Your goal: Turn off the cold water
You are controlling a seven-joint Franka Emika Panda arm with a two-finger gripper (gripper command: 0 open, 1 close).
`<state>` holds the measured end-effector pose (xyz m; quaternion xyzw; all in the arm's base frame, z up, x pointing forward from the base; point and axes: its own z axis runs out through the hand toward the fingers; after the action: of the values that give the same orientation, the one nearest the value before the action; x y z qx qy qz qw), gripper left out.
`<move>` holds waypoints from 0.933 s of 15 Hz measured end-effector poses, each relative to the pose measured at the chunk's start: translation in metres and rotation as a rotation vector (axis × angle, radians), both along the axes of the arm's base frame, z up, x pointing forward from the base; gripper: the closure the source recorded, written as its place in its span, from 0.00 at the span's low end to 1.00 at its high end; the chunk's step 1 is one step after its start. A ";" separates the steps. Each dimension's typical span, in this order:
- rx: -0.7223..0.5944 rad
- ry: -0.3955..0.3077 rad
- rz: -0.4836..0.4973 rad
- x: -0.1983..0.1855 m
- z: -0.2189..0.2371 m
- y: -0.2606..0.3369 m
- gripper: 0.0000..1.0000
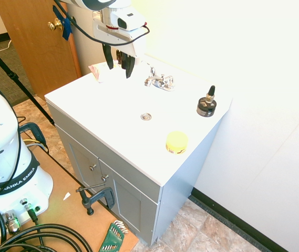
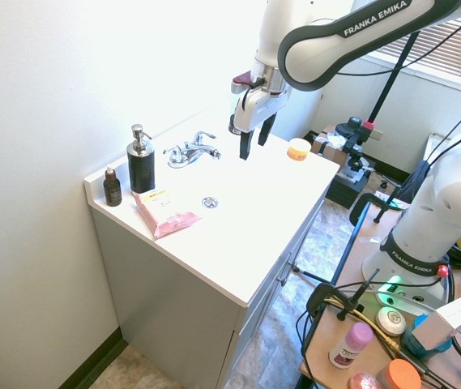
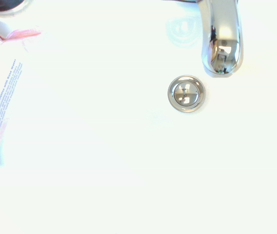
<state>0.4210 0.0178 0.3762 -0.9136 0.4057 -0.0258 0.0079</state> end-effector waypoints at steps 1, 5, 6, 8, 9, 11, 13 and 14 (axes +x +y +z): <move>0.000 0.000 0.000 0.000 0.000 0.000 0.00; -0.005 -0.022 0.000 0.006 -0.005 -0.002 0.00; -0.015 -0.038 -0.015 0.012 -0.010 -0.005 0.00; -0.025 -0.051 -0.040 0.028 -0.023 -0.005 0.00; -0.031 -0.061 -0.059 0.037 -0.027 -0.004 0.00; -0.035 -0.082 -0.111 0.057 -0.029 -0.007 0.00; -0.028 -0.090 -0.168 0.078 -0.027 -0.020 0.00; -0.031 -0.089 -0.201 0.087 -0.028 -0.032 0.00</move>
<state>0.5085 -0.0138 0.3478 -0.8662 0.4943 -0.0733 0.0092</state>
